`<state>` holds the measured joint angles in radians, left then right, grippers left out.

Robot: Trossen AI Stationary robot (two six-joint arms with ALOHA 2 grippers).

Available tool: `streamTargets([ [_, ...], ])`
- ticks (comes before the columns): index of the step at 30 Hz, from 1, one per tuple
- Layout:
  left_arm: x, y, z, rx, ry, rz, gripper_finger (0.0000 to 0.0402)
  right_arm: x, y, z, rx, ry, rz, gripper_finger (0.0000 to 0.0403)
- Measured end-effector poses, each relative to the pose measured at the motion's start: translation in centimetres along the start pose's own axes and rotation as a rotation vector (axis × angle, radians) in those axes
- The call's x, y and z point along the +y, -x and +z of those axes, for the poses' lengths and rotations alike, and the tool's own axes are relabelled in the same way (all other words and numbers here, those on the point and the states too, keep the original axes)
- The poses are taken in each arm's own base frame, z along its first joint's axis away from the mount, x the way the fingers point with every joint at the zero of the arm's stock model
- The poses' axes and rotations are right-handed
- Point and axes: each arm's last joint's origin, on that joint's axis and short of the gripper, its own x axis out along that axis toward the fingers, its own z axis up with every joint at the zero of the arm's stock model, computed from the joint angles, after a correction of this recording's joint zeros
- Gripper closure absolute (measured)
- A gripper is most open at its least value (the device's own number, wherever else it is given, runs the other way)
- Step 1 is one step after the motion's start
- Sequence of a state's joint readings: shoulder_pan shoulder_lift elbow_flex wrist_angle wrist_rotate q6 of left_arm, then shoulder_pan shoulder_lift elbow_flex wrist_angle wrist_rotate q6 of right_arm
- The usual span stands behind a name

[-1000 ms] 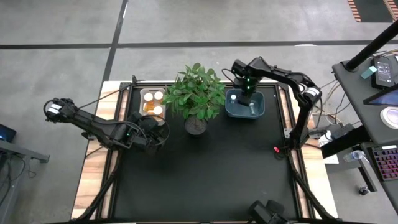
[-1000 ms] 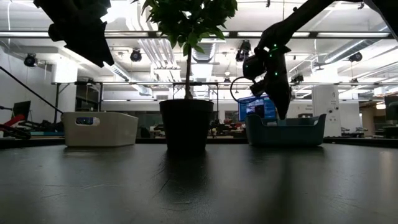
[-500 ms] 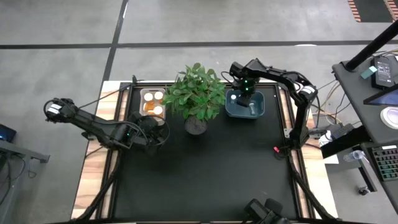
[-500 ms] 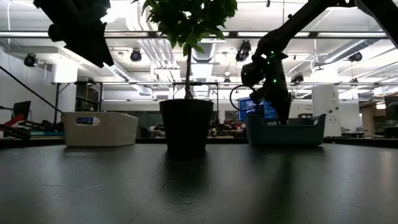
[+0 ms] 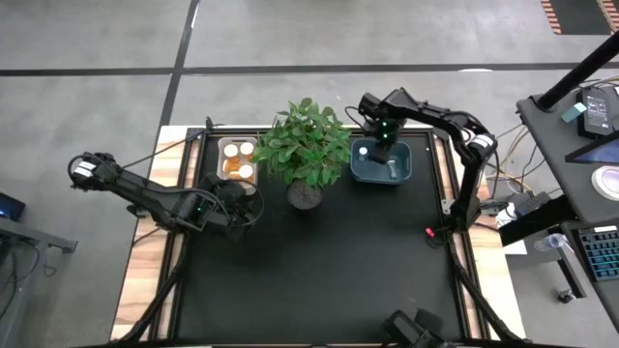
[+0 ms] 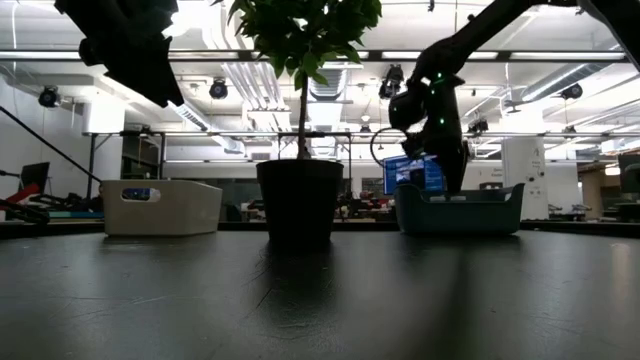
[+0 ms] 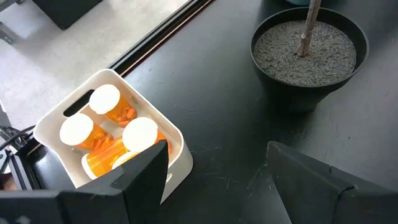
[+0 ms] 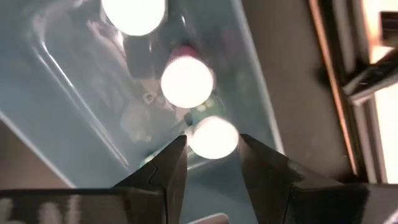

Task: Pick and place medicine bottles into bin by pill shape (circle, oval)
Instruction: Put the small blue pill bottle into the blue bin, then return to Home Position

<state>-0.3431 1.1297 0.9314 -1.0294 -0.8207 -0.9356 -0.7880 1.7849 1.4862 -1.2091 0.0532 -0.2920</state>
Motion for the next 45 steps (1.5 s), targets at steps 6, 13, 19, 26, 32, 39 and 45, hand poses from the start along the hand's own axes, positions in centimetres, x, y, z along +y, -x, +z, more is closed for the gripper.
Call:
streamTargets([
  [6, 0.0, 0.0, 0.0, -0.001, -0.001, 0.000, 0.0147, 0.2, 2.7, -1.1, -0.076, -0.020, -0.022, 0.0266],
  [13, -0.4, 0.7, -0.6, -0.048, -0.075, -0.007, 0.0147, 2.8, 6.9, -4.1, -0.275, -0.095, 0.028, 0.0266],
  [19, -0.7, 2.5, -2.1, -0.151, -0.210, -0.062, 0.0147, 8.4, 8.4, -7.7, -0.547, 0.010, 0.038, 0.0269],
  [26, -1.0, 4.7, -4.6, -0.396, -0.355, -0.257, 0.0162, 14.8, 7.2, -13.4, -0.984, 0.356, 0.087, 0.0298],
  [32, -0.7, 4.6, -4.9, -0.617, -0.436, -0.489, 0.0193, 15.9, 5.0, -16.8, -1.335, 0.514, 0.082, 0.0323],
  [39, 2.2, 3.3, -4.6, -0.943, -0.587, -0.677, 0.0251, 14.6, 3.5, -18.4, -1.532, 0.534, -0.011, 0.0350],
  [45, 6.1, 2.1, -4.7, -0.961, -0.520, -0.566, 0.0311, 13.6, 3.1, -18.8, -1.561, 0.586, 0.059, 0.0370],
])
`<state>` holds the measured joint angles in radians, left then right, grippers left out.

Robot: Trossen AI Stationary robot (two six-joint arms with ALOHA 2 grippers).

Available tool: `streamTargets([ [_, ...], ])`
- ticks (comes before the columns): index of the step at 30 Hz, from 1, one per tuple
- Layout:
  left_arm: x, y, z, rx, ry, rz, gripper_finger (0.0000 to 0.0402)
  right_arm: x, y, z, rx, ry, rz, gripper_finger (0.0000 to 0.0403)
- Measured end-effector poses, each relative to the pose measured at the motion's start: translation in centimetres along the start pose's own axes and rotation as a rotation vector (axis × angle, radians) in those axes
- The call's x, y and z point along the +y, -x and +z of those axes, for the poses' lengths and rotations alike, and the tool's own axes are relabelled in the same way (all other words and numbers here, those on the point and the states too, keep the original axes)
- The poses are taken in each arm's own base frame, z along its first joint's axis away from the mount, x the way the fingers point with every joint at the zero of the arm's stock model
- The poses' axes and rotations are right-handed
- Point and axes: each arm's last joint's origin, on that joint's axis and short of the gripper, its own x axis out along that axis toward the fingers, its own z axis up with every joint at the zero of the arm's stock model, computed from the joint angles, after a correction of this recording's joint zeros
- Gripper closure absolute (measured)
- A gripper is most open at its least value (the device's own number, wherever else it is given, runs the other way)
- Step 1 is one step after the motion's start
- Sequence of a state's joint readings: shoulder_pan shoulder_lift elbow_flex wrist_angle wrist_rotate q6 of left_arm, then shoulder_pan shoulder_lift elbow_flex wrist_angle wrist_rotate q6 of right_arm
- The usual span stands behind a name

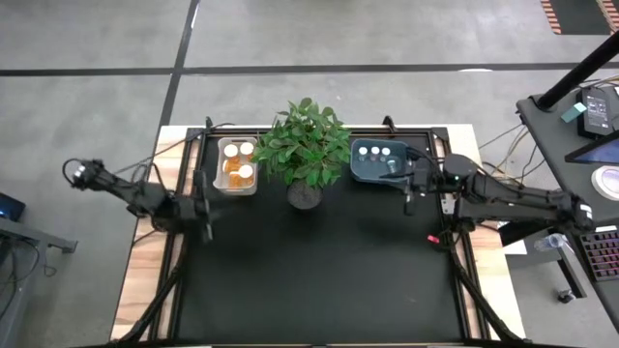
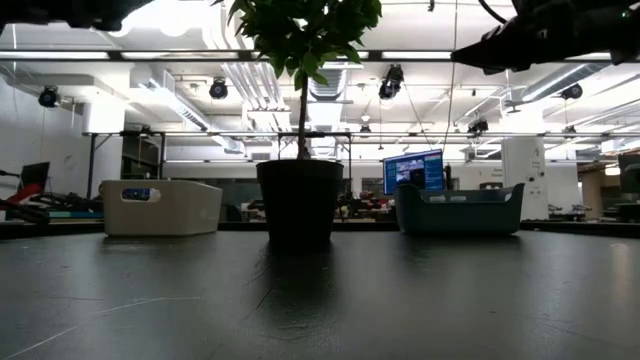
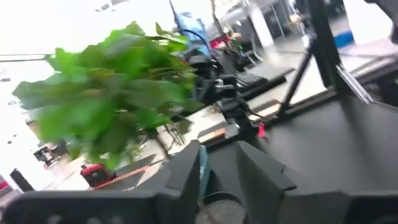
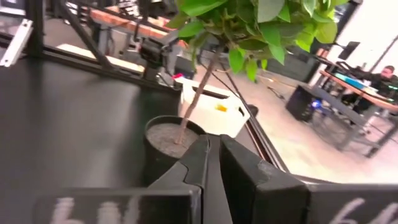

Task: Pick and place medicine bottles into bin by pill shape (circle, oval)
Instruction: Return to Home Position

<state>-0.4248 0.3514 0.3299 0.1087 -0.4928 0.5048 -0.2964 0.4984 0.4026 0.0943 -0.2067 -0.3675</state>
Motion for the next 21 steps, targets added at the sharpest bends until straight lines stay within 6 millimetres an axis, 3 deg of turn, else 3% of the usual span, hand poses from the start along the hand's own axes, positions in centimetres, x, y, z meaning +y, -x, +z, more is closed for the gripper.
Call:
streamTargets([
  [9, 2.3, 4.1, -0.8, -0.115, 0.114, 0.069, 0.0386, -0.5, 0.4, -1.1, -0.037, -0.001, 0.134, 0.0375],
  [16, 1.1, 3.1, -2.1, -0.046, 0.088, 0.056, 0.0398, 0.4, 1.3, -3.0, -0.094, 0.013, 0.126, 0.0375],
  [21, 0.0, 2.6, -3.5, -0.060, 0.162, 0.044, 0.0398, 1.5, 2.7, -4.0, -0.184, 0.020, 0.124, 0.0375],
])
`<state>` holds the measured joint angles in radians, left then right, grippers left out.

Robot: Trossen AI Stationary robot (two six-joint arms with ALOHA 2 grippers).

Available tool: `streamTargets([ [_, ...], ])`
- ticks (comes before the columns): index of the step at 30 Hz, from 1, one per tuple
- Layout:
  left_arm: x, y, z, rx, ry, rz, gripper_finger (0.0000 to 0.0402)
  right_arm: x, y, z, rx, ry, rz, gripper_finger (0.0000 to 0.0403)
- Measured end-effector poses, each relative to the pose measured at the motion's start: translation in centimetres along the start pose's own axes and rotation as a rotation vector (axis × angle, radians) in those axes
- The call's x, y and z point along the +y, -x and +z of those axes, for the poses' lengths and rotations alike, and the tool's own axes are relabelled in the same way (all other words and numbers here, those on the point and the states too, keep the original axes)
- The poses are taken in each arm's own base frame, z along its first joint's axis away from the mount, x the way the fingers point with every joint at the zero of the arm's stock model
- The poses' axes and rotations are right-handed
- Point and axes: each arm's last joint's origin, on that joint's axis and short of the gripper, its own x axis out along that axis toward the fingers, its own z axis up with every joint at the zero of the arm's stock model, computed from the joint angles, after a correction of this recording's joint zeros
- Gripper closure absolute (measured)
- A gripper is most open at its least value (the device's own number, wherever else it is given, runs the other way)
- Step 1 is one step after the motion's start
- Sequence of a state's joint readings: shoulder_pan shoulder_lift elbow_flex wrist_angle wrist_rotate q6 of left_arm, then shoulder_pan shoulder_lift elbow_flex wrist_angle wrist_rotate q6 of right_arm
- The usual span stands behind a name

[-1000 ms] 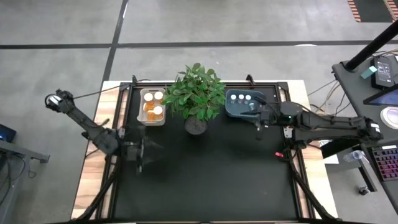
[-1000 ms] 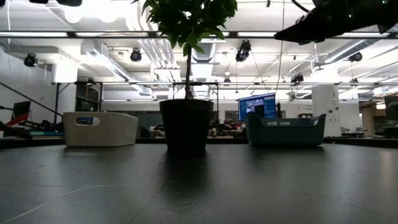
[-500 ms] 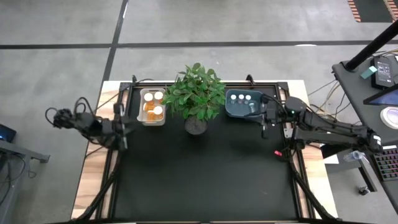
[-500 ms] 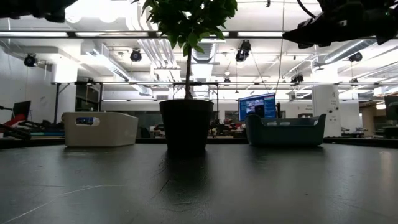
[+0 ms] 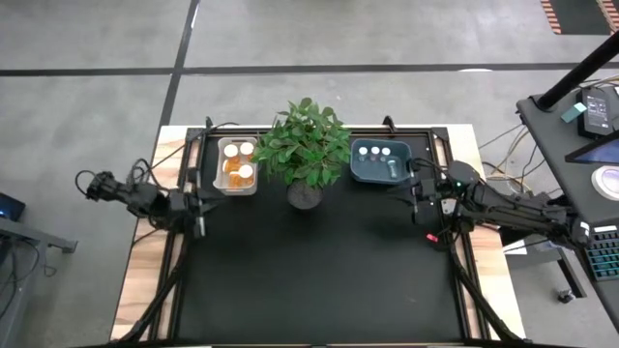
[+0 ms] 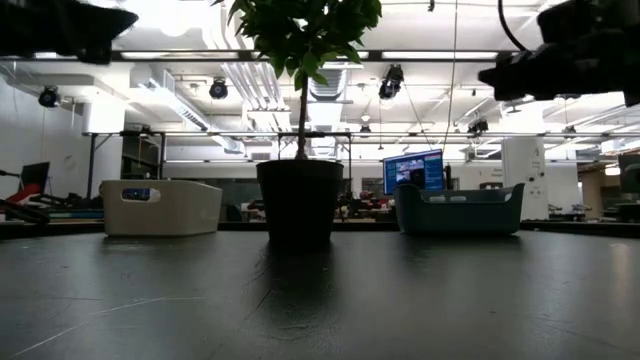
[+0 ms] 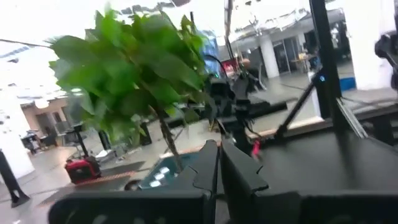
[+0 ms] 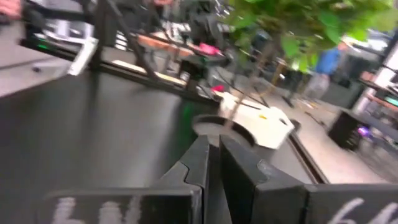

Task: Pick and place medicine bottles into bin by pill shape (circle, oval)
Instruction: Return to Home Position

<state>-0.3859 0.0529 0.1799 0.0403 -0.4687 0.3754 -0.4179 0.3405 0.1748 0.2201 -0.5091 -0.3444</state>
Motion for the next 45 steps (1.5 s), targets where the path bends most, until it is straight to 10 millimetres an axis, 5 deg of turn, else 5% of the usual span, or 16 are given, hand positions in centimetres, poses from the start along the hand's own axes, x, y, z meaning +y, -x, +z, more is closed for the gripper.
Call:
streamTargets([
  [6, -1.8, -0.4, -3.8, -0.023, 0.038, -0.017, 0.0398, 1.6, 1.3, -1.3, -0.136, -0.024, 0.082, 0.0375],
  [11, -2.0, -0.5, -4.1, 0.016, 0.094, -0.034, 0.0398, 2.3, 1.9, -2.1, -0.153, -0.102, 0.098, 0.0374],
  [20, -2.2, -0.7, -4.4, 0.043, 0.080, -0.043, 0.0398, 2.5, 2.0, -2.8, -0.070, -0.543, 0.118, 0.0374],
  [45, -2.8, -1.2, -5.2, 0.130, 0.035, -0.072, 0.0398, 2.5, 1.8, -2.9, -0.054, -0.564, 0.118, 0.0374],
])
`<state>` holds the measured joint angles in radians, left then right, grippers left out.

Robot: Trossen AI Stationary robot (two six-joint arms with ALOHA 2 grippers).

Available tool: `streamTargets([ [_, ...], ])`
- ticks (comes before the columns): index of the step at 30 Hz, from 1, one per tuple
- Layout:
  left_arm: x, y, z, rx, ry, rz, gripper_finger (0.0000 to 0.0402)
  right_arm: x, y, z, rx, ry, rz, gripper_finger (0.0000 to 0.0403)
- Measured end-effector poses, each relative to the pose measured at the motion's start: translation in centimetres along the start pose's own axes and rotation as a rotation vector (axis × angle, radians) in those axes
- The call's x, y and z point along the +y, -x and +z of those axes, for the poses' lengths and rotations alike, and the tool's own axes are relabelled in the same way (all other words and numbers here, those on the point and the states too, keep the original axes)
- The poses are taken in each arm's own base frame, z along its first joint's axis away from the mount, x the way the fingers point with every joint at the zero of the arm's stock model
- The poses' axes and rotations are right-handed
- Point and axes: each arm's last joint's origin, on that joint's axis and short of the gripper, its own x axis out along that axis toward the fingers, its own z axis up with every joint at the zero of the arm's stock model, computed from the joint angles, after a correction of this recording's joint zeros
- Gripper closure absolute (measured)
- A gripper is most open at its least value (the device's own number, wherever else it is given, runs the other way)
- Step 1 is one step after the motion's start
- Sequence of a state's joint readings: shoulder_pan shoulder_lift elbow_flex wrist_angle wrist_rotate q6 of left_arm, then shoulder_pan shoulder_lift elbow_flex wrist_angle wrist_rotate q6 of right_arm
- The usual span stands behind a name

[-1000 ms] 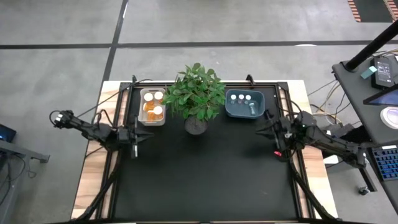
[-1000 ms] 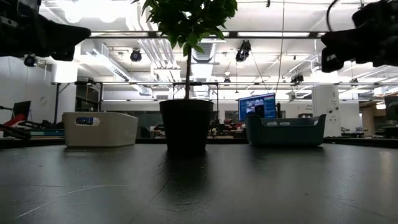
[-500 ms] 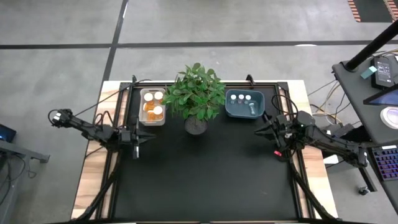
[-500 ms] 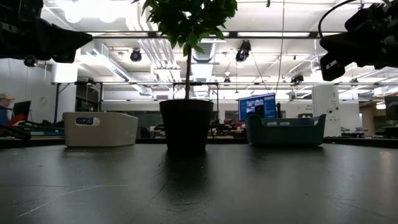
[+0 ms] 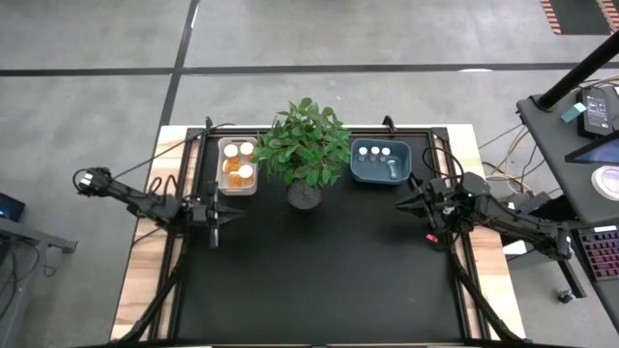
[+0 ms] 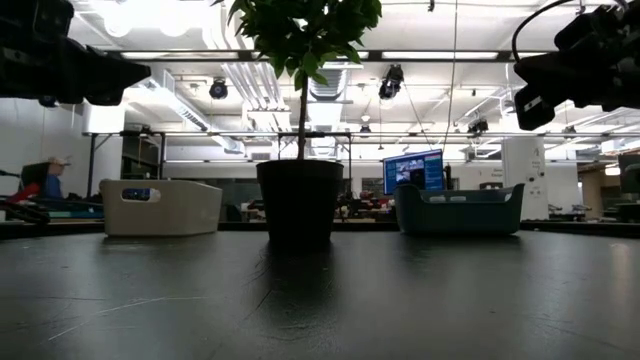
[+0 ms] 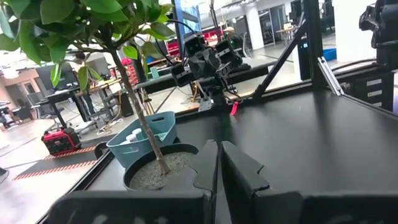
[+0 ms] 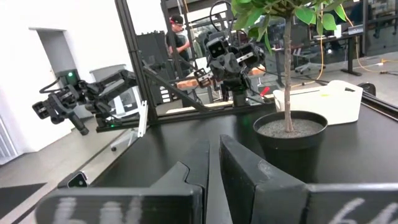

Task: Pick and place medicine bottles into bin by pill shape (circle, oval)
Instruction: Return to Home Position

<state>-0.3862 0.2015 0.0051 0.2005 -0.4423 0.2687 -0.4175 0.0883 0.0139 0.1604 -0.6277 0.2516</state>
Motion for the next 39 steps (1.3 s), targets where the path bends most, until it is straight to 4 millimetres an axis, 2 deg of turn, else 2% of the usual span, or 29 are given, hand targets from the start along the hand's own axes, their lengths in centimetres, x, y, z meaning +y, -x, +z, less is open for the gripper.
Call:
streamTargets([
  [39, -0.21, -0.24, -0.36, 0.037, -0.018, -0.010, 0.0398, -0.01, 0.00, -0.02, 0.001, 0.000, 0.000, 0.0374],
])
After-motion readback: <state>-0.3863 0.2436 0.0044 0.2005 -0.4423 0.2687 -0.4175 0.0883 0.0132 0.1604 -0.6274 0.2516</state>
